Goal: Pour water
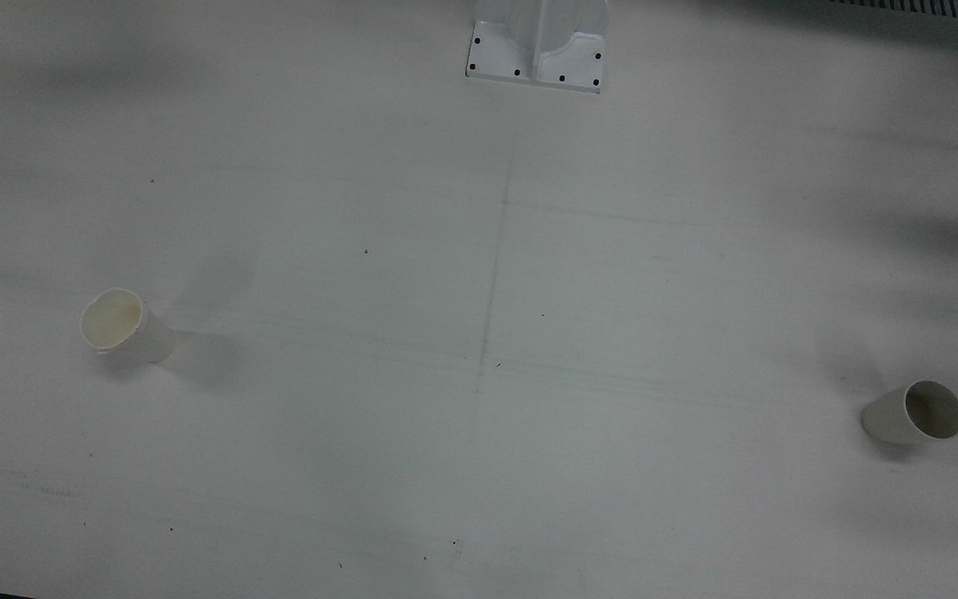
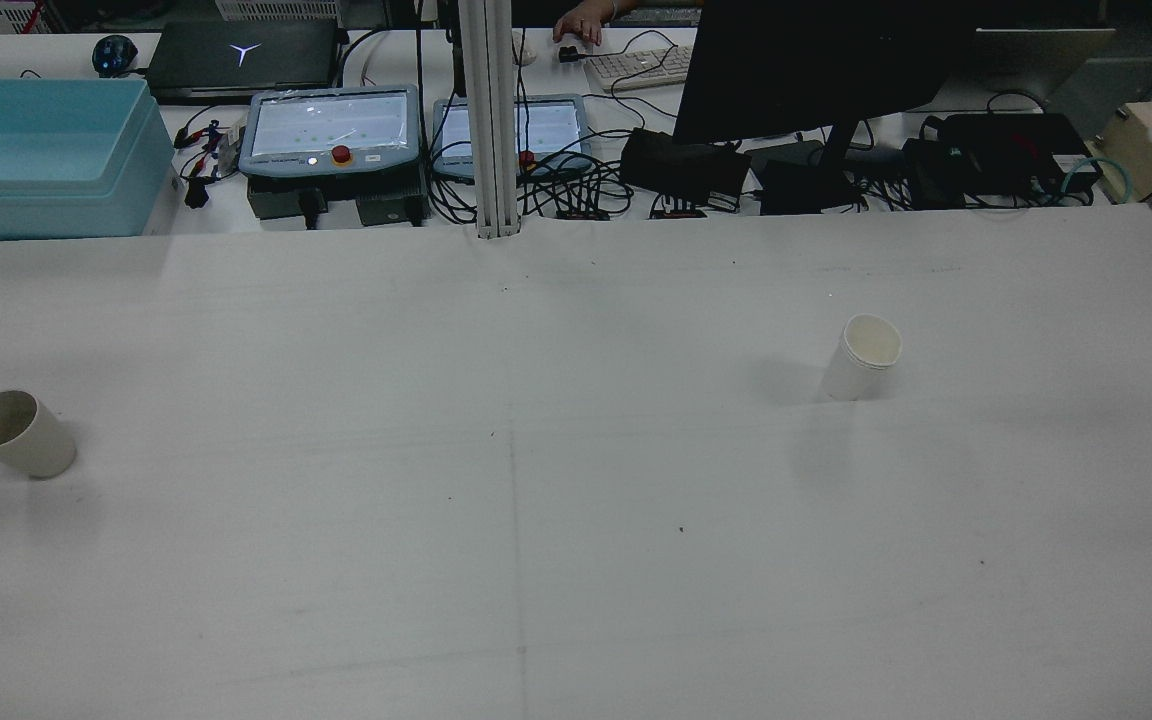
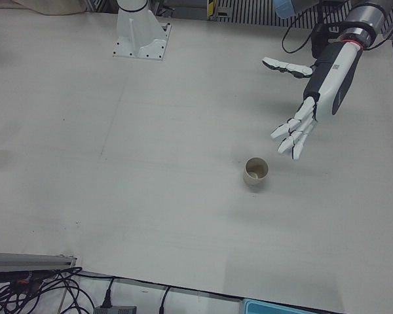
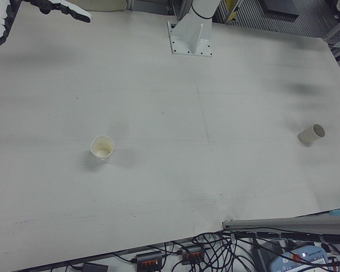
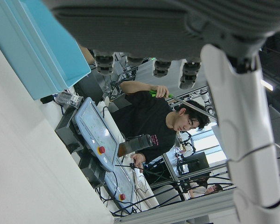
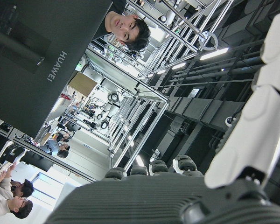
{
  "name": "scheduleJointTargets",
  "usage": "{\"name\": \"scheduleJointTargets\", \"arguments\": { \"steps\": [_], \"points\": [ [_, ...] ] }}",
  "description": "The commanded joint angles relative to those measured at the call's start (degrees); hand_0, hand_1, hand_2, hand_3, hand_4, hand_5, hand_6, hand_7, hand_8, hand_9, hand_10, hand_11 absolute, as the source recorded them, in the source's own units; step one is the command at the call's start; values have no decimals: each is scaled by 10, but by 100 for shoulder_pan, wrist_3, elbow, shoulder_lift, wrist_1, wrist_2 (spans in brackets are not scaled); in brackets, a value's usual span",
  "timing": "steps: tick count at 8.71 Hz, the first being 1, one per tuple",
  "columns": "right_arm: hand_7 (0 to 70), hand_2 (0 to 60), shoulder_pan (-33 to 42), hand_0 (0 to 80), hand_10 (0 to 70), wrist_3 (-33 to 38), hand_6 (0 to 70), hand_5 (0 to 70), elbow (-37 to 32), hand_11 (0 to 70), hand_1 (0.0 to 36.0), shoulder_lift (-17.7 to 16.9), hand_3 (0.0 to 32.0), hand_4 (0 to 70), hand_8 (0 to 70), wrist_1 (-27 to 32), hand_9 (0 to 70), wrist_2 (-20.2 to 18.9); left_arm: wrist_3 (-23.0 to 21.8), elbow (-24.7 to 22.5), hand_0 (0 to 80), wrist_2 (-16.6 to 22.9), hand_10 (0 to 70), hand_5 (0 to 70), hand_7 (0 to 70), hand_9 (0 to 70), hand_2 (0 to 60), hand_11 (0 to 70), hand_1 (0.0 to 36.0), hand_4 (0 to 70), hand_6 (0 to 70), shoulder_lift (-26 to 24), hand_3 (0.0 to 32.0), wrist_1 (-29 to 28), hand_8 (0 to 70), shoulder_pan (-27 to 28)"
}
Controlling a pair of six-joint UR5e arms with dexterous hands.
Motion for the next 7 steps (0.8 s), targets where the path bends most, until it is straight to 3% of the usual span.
{"name": "scheduleJointTargets", "arguments": {
  "steps": [1,2,4,7],
  "points": [
    [41,128,101,461,0,84,26,93,88,8,131,-53,0,60,0,-53,0,-37,-12,-24,557,24,46,126,74,0,0,87,127,97,24,60,88,-61,0,-11],
    [38,125,92,459,0,84,25,50,88,8,130,-53,0,56,0,-62,0,-37,-12,-24,556,33,46,114,73,0,0,87,128,92,22,60,108,-61,0,-11],
    [44,125,101,460,0,145,28,51,88,5,128,-53,0,58,0,-80,0,-37,-12,-33,559,42,43,116,70,0,0,83,127,98,24,60,80,-61,0,-11],
    [54,128,232,456,0,242,30,65,105,1,122,-53,0,59,0,-80,0,-37,-12,-24,560,94,43,115,70,0,0,84,128,94,22,60,88,-61,0,-3]
  ]
}}
